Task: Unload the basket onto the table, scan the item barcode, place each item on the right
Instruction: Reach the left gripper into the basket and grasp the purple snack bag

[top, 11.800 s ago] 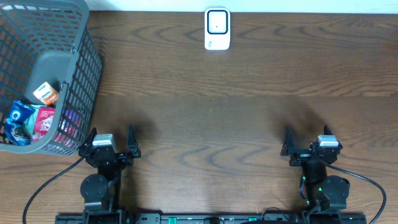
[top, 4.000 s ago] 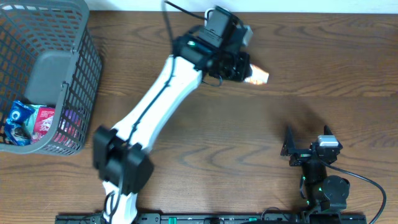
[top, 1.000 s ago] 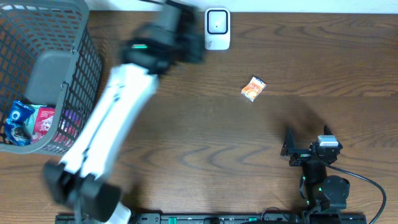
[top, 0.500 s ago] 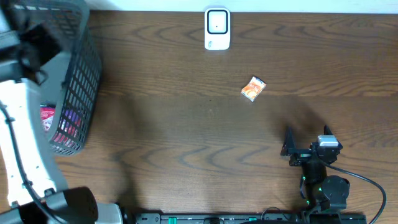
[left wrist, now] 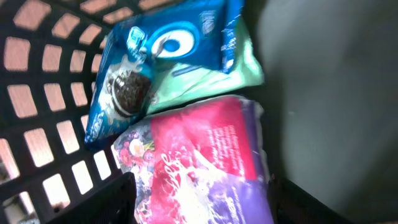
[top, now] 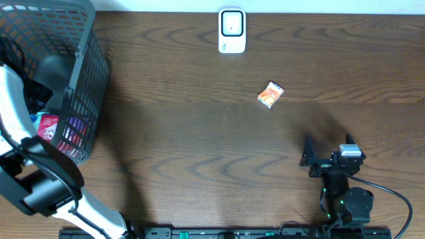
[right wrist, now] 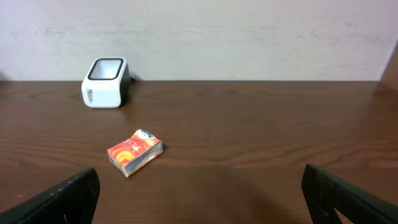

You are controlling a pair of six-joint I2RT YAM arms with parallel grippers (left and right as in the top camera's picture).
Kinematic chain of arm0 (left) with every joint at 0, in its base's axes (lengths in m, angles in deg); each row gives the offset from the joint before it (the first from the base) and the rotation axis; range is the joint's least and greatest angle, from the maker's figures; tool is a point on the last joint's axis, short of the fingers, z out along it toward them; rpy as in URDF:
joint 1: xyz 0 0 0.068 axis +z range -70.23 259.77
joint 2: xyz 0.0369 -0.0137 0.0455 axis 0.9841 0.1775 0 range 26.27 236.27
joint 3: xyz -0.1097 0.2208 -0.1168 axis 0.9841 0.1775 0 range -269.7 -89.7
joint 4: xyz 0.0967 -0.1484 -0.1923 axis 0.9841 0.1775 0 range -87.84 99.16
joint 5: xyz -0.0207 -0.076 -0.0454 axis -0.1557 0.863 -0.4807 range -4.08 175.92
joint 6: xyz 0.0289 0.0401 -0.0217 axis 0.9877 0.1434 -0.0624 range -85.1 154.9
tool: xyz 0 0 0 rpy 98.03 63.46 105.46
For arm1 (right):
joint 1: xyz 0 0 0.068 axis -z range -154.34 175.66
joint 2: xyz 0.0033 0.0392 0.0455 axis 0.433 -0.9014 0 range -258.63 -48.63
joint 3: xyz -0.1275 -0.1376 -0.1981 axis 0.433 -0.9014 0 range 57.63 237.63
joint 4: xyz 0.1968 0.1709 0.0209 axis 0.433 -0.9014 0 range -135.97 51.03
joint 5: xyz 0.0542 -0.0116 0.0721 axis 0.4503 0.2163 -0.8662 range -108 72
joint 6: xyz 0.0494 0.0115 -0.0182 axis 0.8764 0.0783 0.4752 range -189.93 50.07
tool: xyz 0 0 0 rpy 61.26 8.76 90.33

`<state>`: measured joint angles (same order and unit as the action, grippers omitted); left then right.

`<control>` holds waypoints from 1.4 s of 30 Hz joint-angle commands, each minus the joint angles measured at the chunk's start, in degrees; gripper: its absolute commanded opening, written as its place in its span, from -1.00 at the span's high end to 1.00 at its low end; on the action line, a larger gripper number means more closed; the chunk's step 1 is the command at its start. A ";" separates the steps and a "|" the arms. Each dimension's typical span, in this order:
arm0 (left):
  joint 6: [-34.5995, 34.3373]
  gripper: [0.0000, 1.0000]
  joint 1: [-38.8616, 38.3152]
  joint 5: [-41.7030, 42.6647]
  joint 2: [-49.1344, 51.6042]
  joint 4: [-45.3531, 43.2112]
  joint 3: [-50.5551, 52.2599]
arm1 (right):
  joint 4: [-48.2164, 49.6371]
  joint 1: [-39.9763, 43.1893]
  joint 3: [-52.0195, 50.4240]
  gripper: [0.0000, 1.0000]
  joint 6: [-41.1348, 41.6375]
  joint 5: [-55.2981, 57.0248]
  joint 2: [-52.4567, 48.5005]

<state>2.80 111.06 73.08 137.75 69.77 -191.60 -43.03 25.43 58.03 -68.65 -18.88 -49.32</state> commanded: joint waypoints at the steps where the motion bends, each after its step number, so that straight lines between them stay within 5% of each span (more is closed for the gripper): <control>1: -4.85 -0.36 -0.13 -2.86 2.89 0.92 0.22 | -0.22 -0.20 -0.11 -0.99 0.81 -0.50 0.35; 14: -5.97 -0.36 -5.68 -2.71 13.16 1.53 0.44 | -0.24 -0.20 -0.11 -0.98 0.81 -0.50 0.35; 20: -6.62 -0.10 -5.88 -2.93 13.57 2.23 0.44 | -0.22 -0.20 -0.11 -0.98 0.83 -0.50 0.35; 38: -6.58 -0.10 -5.60 -4.61 13.49 4.57 0.44 | -0.22 -0.20 -0.11 -0.99 0.81 -0.50 0.35; 42: -6.58 0.14 -5.60 -4.61 13.53 4.59 1.60 | -0.22 -0.20 -0.11 -0.98 0.81 -0.50 0.35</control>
<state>-3.06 105.16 69.45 150.56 73.93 -191.52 -43.03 25.43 58.03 -68.65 -18.88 -49.32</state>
